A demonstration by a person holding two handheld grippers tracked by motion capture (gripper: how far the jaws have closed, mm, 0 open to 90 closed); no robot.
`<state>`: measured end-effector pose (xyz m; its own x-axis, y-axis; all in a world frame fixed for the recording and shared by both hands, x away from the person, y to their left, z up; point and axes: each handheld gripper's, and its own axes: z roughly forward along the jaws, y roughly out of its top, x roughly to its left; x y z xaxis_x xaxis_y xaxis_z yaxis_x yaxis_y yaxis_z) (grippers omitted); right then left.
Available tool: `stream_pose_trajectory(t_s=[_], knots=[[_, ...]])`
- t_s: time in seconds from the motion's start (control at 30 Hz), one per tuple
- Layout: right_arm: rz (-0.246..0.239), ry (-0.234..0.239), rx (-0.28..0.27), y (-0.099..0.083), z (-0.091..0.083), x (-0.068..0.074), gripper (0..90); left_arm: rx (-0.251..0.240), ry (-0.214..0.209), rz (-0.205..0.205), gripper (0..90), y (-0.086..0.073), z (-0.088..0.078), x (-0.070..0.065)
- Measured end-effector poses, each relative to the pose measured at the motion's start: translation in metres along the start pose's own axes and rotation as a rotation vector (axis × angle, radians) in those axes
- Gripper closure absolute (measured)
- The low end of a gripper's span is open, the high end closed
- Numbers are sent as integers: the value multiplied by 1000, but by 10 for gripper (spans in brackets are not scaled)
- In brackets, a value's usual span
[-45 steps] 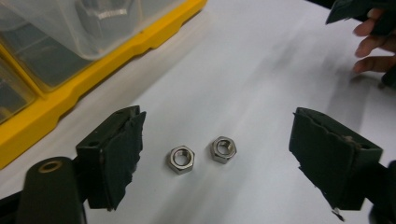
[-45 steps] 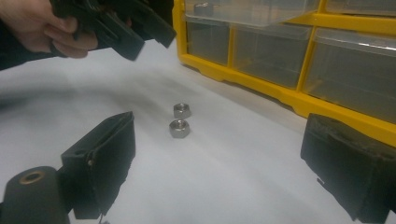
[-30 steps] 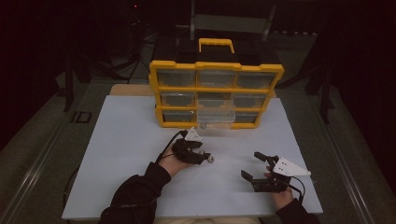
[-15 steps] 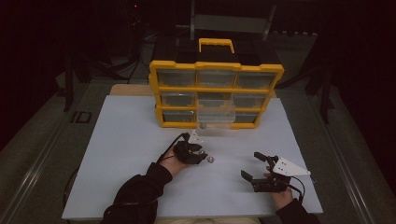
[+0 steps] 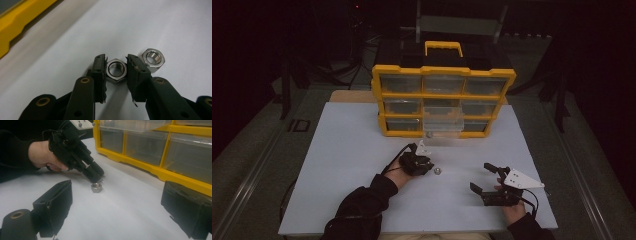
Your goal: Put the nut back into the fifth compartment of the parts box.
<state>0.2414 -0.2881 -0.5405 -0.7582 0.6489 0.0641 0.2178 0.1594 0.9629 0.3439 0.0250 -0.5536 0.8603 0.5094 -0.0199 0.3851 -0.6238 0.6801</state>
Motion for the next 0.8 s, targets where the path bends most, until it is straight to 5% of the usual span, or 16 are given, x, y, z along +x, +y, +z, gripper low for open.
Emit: stream_pose_trajectory(t_s=[0.33,0.8], knots=[[1,0,-1,0,0,0,105,-2,-26,-27,692,0,-13,2],[6,0,-1,0,0,0,104,-67,-5,-32,692,8,-73,9]])
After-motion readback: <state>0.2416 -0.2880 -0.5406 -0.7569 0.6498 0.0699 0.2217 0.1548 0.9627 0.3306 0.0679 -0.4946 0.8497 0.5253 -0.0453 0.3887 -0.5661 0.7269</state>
